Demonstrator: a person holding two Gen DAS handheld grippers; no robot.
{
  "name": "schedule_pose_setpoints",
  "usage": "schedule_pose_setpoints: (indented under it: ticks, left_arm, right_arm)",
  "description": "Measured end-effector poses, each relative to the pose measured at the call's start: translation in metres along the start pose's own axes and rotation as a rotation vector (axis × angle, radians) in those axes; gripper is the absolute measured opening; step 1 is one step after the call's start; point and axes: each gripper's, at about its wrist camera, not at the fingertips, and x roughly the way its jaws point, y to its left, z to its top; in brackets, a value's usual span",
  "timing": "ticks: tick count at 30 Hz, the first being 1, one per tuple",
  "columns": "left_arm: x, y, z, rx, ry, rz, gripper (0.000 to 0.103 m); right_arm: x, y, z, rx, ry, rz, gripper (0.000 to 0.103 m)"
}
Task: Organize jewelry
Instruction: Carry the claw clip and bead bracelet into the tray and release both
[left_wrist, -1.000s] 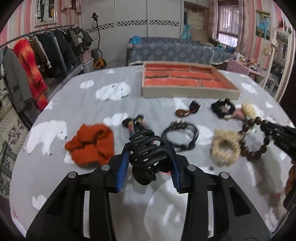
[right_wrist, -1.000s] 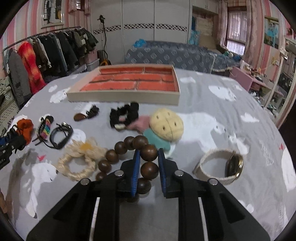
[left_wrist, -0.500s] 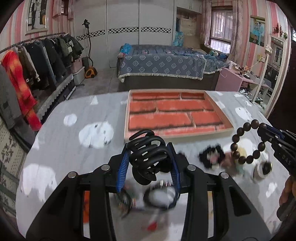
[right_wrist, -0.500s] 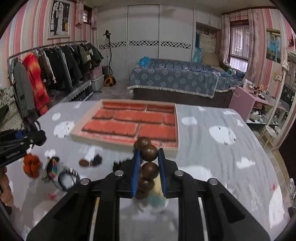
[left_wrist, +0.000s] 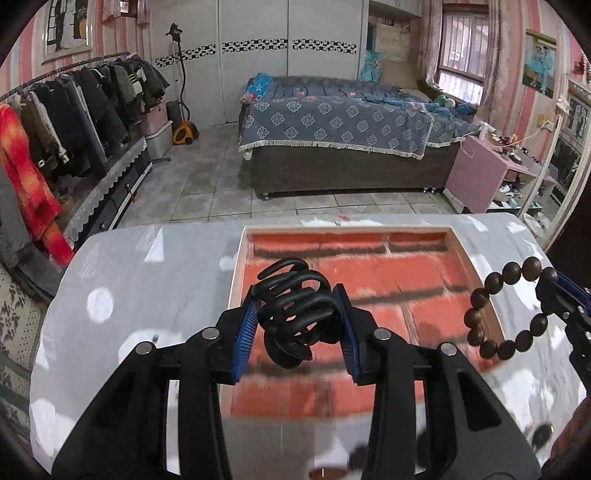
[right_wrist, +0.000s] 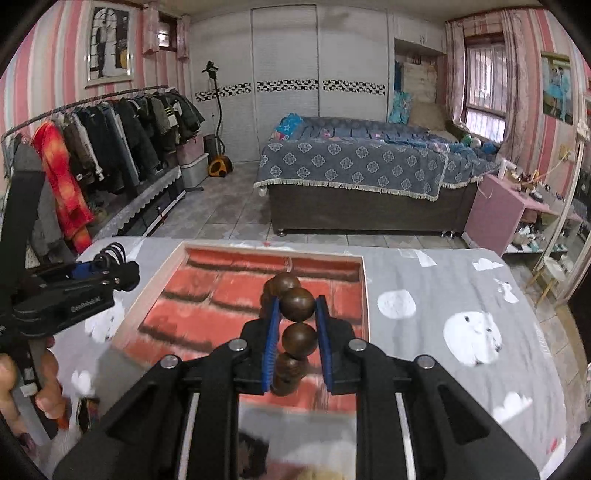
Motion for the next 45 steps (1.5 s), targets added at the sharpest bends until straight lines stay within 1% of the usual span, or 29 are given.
schedule_pose_setpoints:
  ticks: [3,6,11,14,17,22,24,27,30,33,35,39,42,44,45]
  left_arm:
    - [0.025,0.001,0.020,-0.024,0.011,-0.003,0.039]
    - [0.048,0.001,0.036,-0.033,0.017,0.010,0.039]
    - [0.086,-0.006,0.050,-0.019,0.038,0.034,0.039]
    - [0.106,-0.006,0.047,-0.006,0.060,0.035,0.039]
    - [0.130,-0.010,0.037,0.012,0.110,0.023,0.039]
    - [0.162,-0.014,0.024,0.023,0.185,0.048,0.039]
    - [0.167,-0.014,0.022,0.024,0.203,0.064,0.039]
    - [0.169,-0.011,0.025,0.010,0.215,0.066,0.039]
    - [0.169,-0.011,0.024,0.011,0.216,0.064,0.039]
    - [0.174,-0.007,0.026,-0.002,0.243,0.059,0.042]
    - [0.174,-0.007,0.028,-0.010,0.244,0.056,0.042]
    - [0.174,-0.007,0.027,-0.013,0.244,0.072,0.042]
    - [0.167,-0.007,0.028,-0.002,0.215,0.090,0.043]
    - [0.154,-0.008,0.030,0.018,0.184,0.098,0.047]
    - [0.148,-0.009,0.031,0.025,0.169,0.101,0.052]
  right_arm:
    - [0.027,-0.008,0.013,0.028,0.009,0.003,0.020]
    - [0.056,-0.019,0.024,0.072,0.020,0.012,0.020]
    - [0.102,-0.029,0.025,0.077,0.064,-0.017,0.020]
    - [0.121,-0.029,0.022,0.064,0.091,-0.040,0.020]
    - [0.133,-0.030,0.017,0.055,0.115,-0.064,0.020]
    - [0.151,-0.030,0.012,0.056,0.167,-0.090,0.020]
    - [0.161,-0.030,0.007,0.049,0.199,-0.101,0.020]
    - [0.171,-0.030,0.001,0.036,0.237,-0.117,0.020]
    - [0.177,-0.030,0.000,0.042,0.262,-0.115,0.020]
    - [0.181,-0.028,-0.001,0.024,0.291,-0.139,0.020]
    - [0.185,-0.029,-0.003,0.026,0.315,-0.132,0.020]
    - [0.189,-0.032,-0.003,0.046,0.333,-0.117,0.020]
    - [0.182,-0.030,-0.002,0.036,0.321,-0.118,0.022]
    - [0.171,-0.029,0.002,0.032,0.293,-0.103,0.032]
    - [0.165,-0.030,0.004,0.035,0.273,-0.094,0.045]
